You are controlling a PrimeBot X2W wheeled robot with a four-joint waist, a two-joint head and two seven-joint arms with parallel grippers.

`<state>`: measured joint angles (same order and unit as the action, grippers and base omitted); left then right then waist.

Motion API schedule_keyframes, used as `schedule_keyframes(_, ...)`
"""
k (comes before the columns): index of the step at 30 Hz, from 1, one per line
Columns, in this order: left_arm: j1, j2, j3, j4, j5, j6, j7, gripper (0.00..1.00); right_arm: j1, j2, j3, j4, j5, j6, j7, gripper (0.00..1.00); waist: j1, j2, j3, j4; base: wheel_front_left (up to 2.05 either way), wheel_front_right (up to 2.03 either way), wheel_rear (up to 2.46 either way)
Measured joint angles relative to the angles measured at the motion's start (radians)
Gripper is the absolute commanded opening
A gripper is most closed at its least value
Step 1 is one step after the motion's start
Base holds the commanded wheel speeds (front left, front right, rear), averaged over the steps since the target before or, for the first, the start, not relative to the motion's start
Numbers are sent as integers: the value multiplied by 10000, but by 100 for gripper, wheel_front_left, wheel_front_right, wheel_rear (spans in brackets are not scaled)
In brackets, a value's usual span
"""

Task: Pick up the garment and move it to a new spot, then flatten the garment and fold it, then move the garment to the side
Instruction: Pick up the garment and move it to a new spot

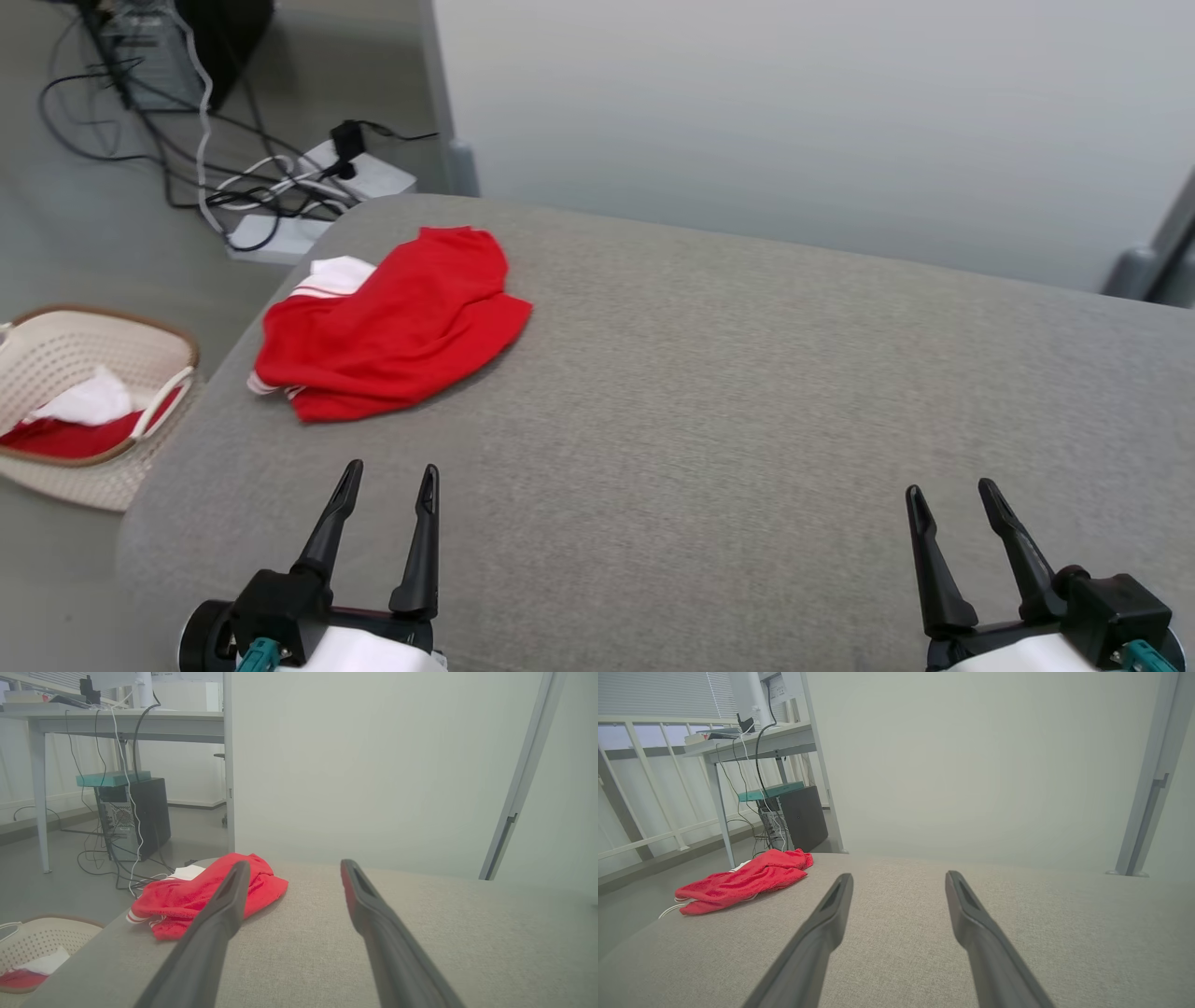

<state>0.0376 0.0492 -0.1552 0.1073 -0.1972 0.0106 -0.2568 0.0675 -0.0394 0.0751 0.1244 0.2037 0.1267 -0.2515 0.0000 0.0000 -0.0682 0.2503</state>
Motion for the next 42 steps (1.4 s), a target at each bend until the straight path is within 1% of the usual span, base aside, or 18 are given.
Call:
schedule_keyframes(13, -2, 2, 36, -140, 0, 232, 0, 100, -8, 2, -23, -211, 71, 0, 0, 100, 0, 0, 155, 1785, 0, 0, 0)
schedule_keyframes(19, -2, 6, 42, -138, -2, 261, 0, 100, -10, 4, -33, -211, 88, 0, 0, 100, 0, 0, 170, 2306, 0, 0, 0)
schedule_keyframes(30, -2, 2, 56, -132, -339, 418, 0, 100, -12, 2, -79, -203, 155, 0, 0, 100, 0, 0, 106, 2251, 0, 0, 0)
schedule_keyframes(35, -8, 2, 69, -42, -1126, 437, 0, 100, -12, 2, -12, -176, 171, 0, 0, 100, 0, 0, 170, 2046, 0, 0, 0)
schedule_keyframes(37, -60, 4, 75, 52, -1177, 449, 0, 100, -15, 4, 44, -159, 169, 0, 0, 100, 0, 0, 227, 1946, 0, 0, 0)
schedule_keyframes(42, -1111, -12, -15, 928, -1237, 502, 2, 100, -137, -29, 240, -127, 165, 0, 0, 100, 0, 0, 495, 1606, 0, 0, 0)
